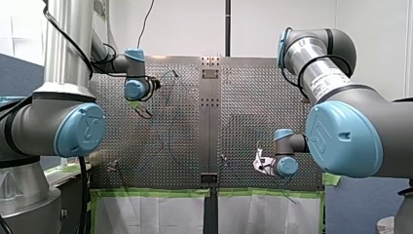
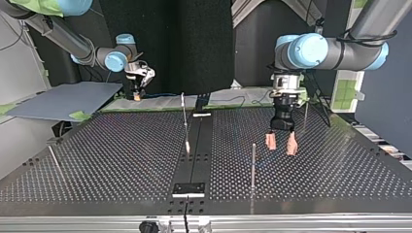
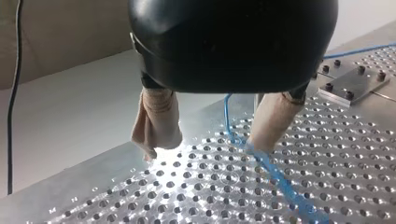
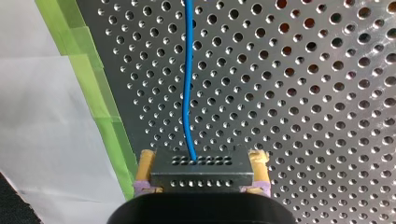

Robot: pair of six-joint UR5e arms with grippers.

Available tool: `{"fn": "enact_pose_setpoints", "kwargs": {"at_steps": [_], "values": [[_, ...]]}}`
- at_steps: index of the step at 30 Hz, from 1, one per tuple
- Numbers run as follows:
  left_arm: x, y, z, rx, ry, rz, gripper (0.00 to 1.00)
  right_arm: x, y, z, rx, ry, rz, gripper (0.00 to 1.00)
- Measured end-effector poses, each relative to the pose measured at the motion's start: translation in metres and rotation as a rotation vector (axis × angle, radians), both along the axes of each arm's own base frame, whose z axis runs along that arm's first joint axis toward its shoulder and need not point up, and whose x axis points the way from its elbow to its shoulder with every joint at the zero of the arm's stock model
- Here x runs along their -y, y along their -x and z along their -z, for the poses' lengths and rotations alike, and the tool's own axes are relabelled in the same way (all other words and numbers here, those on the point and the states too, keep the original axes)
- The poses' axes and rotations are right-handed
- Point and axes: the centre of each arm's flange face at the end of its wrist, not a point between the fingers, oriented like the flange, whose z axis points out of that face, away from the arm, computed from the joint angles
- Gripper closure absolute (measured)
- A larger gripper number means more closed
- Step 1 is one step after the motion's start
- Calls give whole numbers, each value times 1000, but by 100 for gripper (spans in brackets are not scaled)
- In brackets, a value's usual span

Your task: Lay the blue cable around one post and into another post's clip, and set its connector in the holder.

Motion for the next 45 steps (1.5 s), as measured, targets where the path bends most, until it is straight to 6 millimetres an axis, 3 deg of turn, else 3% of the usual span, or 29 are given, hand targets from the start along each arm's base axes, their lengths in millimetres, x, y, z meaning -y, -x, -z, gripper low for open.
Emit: {"fn": "enact_pose_setpoints", "kwargs": {"at_steps": [9, 19, 35, 45], "values": [[-17, 4, -12, -3, -20, -94, 0, 0, 0, 0, 0, 1, -1, 100], [-15, -3, -23, 26, -6, -65, 0, 0, 0, 0, 1, 1, 0, 100], [0, -50, -21, 11, -1, -21, 0, 0, -1, 0, 1, 1, -2, 100], [3, -64, -11, -5, -10, -1, 0, 2, 2, 0, 2, 0, 4, 100]]}}
